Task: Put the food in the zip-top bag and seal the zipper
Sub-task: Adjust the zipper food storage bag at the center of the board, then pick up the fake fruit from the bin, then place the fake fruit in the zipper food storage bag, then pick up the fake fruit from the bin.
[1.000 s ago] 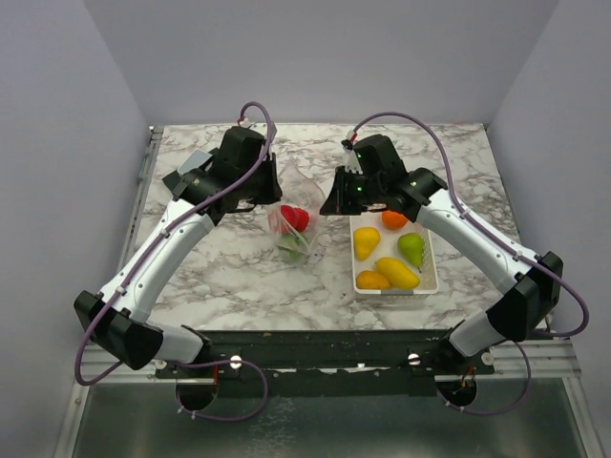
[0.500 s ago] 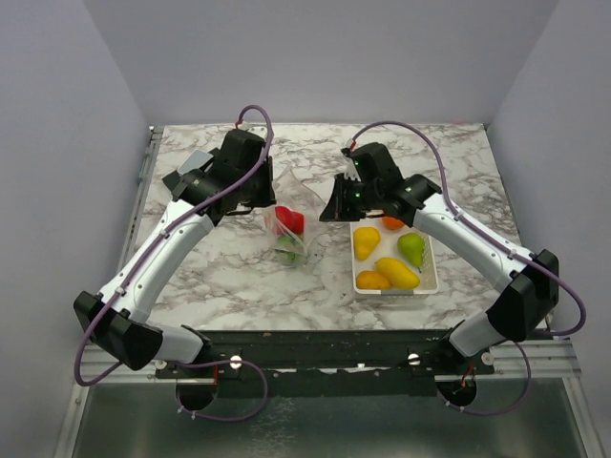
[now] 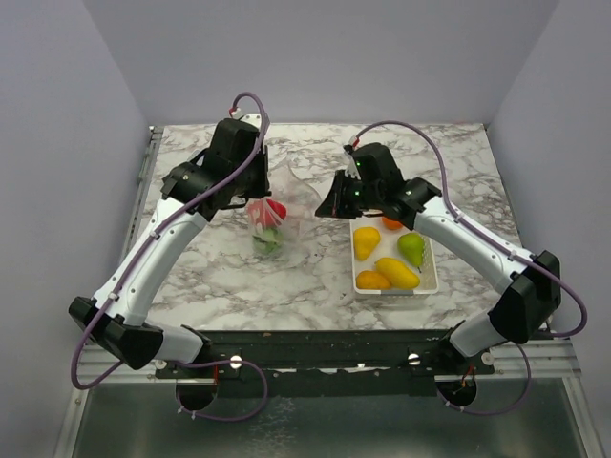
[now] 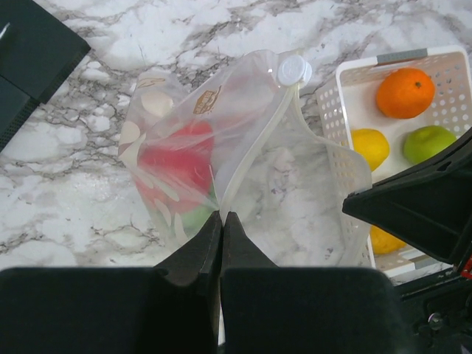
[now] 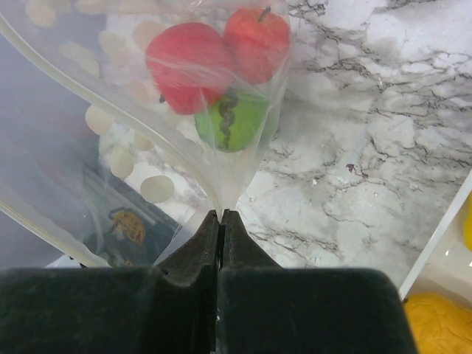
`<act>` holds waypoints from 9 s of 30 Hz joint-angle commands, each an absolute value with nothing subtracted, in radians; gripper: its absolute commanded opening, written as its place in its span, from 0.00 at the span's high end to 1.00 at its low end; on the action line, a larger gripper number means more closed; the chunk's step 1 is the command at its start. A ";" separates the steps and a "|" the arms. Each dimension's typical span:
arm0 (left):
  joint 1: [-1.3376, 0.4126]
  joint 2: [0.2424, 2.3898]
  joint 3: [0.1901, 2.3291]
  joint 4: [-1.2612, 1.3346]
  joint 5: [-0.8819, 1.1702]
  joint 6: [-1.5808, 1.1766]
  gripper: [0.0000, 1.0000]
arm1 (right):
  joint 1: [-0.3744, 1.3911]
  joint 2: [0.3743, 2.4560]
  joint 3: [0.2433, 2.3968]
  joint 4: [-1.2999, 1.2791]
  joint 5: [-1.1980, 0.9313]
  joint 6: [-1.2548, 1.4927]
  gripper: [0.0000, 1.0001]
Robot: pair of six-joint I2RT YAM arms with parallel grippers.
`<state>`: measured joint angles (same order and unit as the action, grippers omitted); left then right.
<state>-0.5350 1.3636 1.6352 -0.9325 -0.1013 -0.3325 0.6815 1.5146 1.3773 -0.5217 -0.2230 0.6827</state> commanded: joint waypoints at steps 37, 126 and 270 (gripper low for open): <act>-0.535 1.370 1.536 -0.912 -0.087 -0.322 1.00 | 0.683 1.338 1.381 -0.823 0.275 0.567 0.40; -0.535 1.319 1.514 -0.919 -0.089 -0.345 1.00 | 0.451 1.653 1.021 -0.468 0.100 0.644 0.28; -0.535 1.334 1.496 -0.900 -0.066 -0.342 1.00 | 0.950 1.268 1.345 -0.845 0.564 0.480 0.18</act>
